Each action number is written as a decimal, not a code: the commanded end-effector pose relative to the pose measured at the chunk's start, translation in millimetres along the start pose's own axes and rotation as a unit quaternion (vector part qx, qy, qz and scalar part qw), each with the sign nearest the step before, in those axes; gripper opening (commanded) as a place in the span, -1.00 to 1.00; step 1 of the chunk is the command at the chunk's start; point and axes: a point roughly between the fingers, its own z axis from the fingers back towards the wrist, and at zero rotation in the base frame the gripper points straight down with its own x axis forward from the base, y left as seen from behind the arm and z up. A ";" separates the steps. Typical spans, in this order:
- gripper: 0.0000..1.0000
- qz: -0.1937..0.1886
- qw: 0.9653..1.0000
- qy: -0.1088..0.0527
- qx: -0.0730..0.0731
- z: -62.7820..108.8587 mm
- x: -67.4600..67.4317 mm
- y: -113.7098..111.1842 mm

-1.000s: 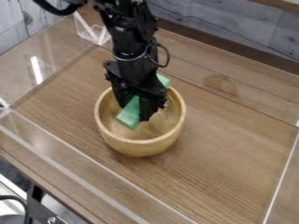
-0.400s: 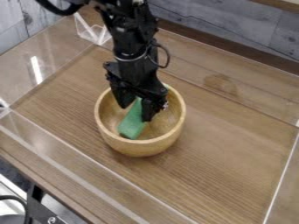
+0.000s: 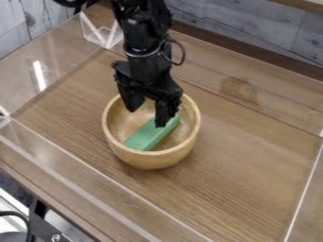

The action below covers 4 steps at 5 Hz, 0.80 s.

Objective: Put green stick into wooden bowl

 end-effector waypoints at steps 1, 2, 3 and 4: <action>1.00 0.010 0.999 -0.035 0.006 22.3 15.4 3.0; 1.00 0.015 0.999 -0.034 0.005 28.0 17.7 2.2; 1.00 0.019 0.999 -0.035 0.005 34.4 20.1 0.4; 1.00 0.022 0.999 -0.032 0.005 35.6 20.5 -1.2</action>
